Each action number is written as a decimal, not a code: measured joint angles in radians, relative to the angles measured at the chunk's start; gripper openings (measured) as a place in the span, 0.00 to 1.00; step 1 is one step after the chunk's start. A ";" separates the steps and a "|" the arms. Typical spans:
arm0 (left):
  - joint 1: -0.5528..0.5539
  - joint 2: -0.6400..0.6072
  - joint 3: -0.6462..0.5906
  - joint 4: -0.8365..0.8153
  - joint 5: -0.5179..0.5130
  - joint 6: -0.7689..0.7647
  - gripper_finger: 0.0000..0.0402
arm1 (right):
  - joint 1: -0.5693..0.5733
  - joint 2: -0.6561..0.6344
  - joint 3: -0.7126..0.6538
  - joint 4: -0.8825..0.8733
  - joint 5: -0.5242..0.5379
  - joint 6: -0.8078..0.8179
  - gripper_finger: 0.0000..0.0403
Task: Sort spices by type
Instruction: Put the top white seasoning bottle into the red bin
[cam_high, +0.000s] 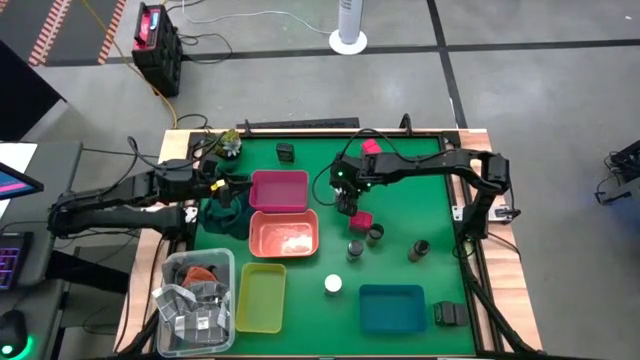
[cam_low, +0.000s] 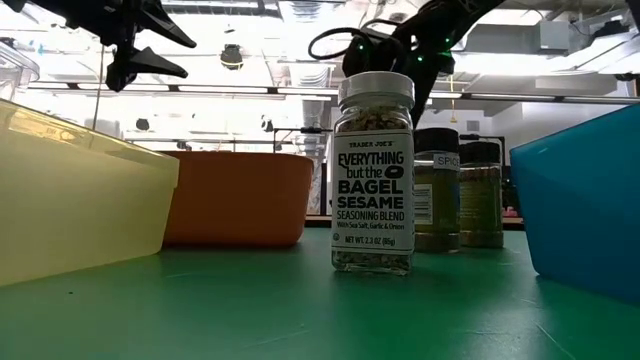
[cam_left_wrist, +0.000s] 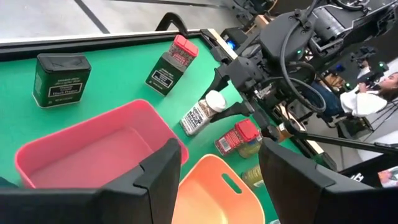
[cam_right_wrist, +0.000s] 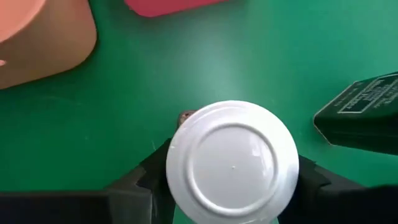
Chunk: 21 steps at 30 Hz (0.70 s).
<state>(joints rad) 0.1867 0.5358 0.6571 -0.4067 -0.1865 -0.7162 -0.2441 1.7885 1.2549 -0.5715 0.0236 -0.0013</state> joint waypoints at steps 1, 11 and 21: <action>0.000 -0.001 0.000 0.001 0.003 0.000 0.51 | 0.000 0.000 0.000 -0.003 -0.001 0.000 0.54; 0.000 -0.100 0.000 -0.004 0.018 0.016 0.51 | 0.011 -0.024 0.219 -0.160 -0.001 -0.023 0.54; 0.000 -0.151 0.000 -0.055 0.005 0.002 0.51 | 0.060 0.109 0.546 -0.083 -0.003 -0.035 0.55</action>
<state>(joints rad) 0.1868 0.3846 0.6571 -0.4615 -0.1814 -0.7140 -0.1840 1.8973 1.8012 -0.6543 0.0208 -0.0359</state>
